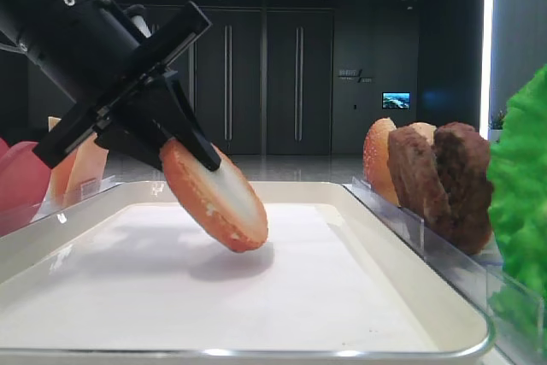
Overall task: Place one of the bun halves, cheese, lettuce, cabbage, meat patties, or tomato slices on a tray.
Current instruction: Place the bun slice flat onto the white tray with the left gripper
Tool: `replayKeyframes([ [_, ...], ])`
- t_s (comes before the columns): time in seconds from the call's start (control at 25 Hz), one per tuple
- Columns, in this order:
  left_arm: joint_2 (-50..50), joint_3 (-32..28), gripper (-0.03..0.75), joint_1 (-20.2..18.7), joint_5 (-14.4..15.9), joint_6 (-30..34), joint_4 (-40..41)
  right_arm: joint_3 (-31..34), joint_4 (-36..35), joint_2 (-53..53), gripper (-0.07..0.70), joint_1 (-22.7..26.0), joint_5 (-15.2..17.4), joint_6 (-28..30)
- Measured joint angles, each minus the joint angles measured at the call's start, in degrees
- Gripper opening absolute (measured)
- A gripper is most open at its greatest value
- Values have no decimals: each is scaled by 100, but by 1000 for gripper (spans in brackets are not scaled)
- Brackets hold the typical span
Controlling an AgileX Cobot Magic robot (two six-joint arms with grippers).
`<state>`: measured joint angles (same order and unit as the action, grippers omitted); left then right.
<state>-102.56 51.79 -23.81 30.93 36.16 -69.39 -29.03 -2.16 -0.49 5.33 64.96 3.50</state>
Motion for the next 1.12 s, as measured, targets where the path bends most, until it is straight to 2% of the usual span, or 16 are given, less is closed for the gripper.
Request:
replayKeyframes([
  [0.2, 0, 0, 120, 0, -162, 36, -135, 0, 0, 0, 472, 0, 0, 0],
  [0.44, 0, 0, 120, 0, -222, 62, -223, 0, 0, 0, 472, 0, 0, 0],
  [1.12, -317, 28, 120, 0, -168, 458, -787, 0, 0, 0, 472, 0, 0, 0],
])
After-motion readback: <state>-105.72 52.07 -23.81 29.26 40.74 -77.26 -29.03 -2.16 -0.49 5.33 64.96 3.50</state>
